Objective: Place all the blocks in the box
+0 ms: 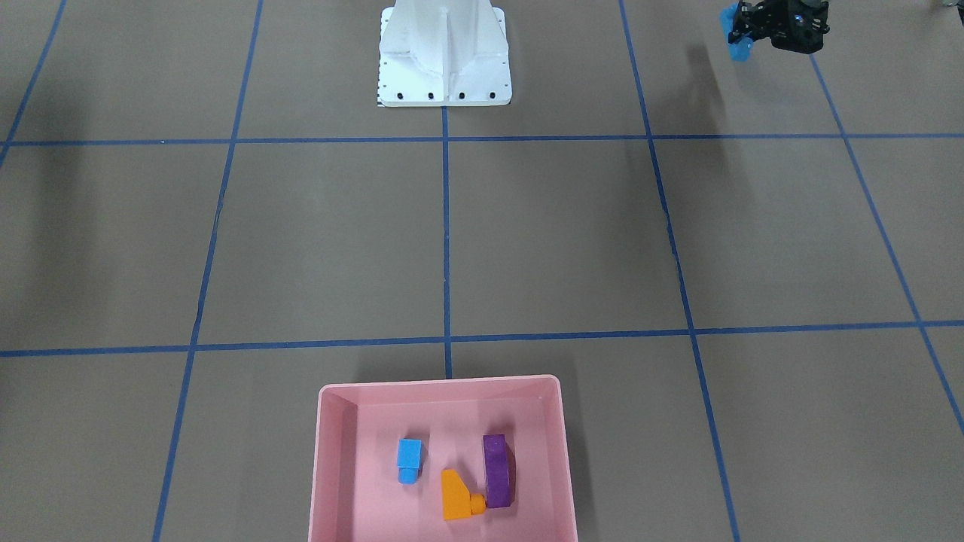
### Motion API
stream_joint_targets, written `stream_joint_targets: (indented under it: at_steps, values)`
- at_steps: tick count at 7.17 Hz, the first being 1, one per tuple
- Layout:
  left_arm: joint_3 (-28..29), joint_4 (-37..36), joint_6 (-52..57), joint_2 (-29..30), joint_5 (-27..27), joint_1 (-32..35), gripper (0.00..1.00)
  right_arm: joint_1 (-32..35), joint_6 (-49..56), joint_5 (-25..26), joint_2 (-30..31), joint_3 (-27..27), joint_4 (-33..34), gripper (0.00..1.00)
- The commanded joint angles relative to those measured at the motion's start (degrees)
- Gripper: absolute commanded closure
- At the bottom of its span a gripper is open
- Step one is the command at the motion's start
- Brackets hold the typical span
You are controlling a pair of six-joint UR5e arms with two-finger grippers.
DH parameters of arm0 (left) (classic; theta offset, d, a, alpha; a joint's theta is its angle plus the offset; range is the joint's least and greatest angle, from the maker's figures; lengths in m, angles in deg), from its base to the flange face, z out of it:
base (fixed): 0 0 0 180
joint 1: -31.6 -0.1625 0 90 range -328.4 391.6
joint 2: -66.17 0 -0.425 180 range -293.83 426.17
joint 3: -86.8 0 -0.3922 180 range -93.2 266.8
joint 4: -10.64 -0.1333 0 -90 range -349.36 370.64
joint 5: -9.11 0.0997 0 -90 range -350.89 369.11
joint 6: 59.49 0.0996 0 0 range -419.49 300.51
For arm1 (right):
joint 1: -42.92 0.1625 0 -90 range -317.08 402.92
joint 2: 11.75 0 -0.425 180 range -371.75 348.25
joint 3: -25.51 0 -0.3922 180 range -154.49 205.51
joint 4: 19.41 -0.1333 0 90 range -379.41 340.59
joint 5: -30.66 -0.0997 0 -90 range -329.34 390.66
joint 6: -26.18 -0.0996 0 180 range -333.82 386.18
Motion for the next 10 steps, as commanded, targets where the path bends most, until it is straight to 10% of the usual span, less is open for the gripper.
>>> stream_joint_targets:
  at_steps: [1, 6, 10]
  values:
    - [-7.02, 0.3, -4.33, 3.87, -0.06, 6.26, 1.0, 0.7, 0.39, 1.09, 0.03, -1.03, -0.46, 0.01]
    - [-6.16, -3.02, -4.33, 25.15, -0.85, 22.88, 1.0, 5.17, 8.7, 3.38, 4.83, -3.68, -0.55, 0.01]
    - [-0.36, -18.01, -4.33, 43.14, -18.92, 45.63, 1.0, 6.51, 13.05, 1.1, 23.18, -3.94, -14.56, 0.01]
